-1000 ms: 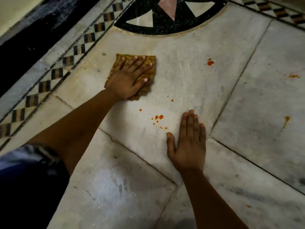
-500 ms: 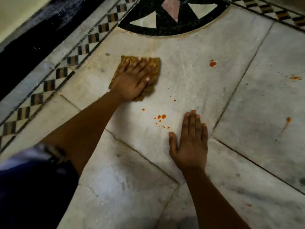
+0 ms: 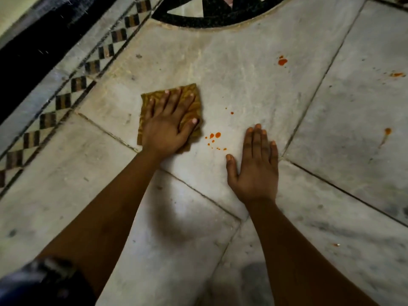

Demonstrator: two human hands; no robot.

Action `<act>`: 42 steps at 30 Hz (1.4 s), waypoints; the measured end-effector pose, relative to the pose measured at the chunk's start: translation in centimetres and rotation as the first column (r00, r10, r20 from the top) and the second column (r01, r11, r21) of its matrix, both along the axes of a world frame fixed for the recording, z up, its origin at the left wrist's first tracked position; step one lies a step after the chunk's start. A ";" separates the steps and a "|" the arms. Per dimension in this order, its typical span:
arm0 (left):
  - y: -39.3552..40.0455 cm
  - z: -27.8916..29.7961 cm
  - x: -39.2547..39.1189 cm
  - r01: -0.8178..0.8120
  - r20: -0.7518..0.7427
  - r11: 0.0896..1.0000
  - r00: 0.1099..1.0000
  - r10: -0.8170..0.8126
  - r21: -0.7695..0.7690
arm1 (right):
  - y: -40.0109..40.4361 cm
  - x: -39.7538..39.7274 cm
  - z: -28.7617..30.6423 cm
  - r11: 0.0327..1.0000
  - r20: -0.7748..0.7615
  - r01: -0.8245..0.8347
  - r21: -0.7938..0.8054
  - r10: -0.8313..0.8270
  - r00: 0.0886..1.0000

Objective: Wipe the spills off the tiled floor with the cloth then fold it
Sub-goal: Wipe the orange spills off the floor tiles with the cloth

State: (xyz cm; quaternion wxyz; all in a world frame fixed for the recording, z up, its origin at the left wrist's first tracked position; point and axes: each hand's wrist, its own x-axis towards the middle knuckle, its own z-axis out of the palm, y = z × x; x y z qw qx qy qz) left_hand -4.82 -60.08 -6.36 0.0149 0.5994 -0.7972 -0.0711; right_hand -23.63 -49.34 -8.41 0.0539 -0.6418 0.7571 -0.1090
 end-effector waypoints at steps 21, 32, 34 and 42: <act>-5.4 0.4 -7.1 -0.151 0.053 0.988 0.987 0.149 0.028 | -1.3 -5.3 0.0 0.992 -0.025 0.119 0.031 -0.118 0.993; 0.9 0.2 -10.1 0.205 -0.063 0.977 0.977 -0.201 0.054 | -1.3 -5.1 0.4 0.991 -0.013 0.128 0.030 -0.128 0.992; -1.6 0.2 -10.5 0.186 -0.030 0.982 0.982 -0.185 0.043 | -1.3 -5.2 0.4 0.991 -0.008 0.131 0.027 -0.130 0.991; 0.5 -0.1 -11.7 0.123 -0.073 0.992 0.990 -0.122 0.012 | -1.4 -5.2 0.6 0.991 -0.011 0.120 0.058 -0.120 0.993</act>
